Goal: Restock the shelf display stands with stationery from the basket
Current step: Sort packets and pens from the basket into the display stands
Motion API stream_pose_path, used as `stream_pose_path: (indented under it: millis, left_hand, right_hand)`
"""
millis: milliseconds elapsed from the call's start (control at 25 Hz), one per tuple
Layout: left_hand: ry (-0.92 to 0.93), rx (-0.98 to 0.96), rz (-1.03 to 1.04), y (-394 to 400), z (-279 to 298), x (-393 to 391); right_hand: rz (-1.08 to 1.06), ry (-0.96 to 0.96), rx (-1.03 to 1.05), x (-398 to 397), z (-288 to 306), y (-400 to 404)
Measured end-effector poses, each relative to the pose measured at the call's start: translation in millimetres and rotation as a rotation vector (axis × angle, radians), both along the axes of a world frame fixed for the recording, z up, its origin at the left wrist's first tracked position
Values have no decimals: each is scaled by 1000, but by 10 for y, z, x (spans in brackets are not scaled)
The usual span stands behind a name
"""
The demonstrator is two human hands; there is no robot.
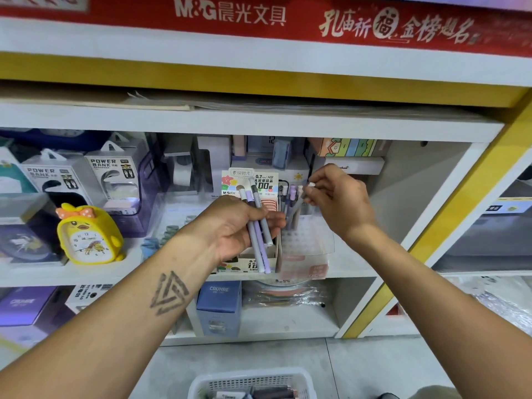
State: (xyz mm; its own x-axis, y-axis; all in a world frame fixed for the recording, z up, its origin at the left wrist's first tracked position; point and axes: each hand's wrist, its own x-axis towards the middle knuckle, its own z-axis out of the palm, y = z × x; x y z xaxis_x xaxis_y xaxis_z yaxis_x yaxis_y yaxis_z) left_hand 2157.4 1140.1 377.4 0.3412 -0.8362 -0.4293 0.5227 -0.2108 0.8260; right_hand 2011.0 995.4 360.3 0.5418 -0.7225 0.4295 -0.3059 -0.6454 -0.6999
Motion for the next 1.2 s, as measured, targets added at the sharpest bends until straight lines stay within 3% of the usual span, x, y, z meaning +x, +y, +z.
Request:
stream_pose_path:
  millis: [360,440,560,640,720,840,920,1040,1120,1200]
  left_hand:
    - [-21,-2,45,22,-22,82]
    - [-15,0,44,31,-18,72]
    - [-9,-12,21,46,-15,51]
    - [-15,-24,1,44,-15,33]
    - [-31,-34,-27,38,-26,18]
    - [-57,-47,-117,52,-24,-24]
    - [-65,-57,-185,64,-18,-58]
    - [-33,-61,-170,57,-19,-54]
    - [-16,-41,-77,45,-19,-7]
    - [-4,-15,-17,47,-4,34]
  right_hand:
    - [108,140,-78,89,-61,77]
    - [112,138,-184,101,-55,78]
    - [106,331,-398,139,-86,79]
    - [95,474,-407,154,-116,89]
    - [108,371,-253,171,-93,109]
    - [190,-30,312,182,20,159]
    - [249,-187,526,181,86,194]
    - [186,-327,542,133,190,188]
    - [75,-406,419,70,266,119]
    - [12,-310,200,21,264,49]
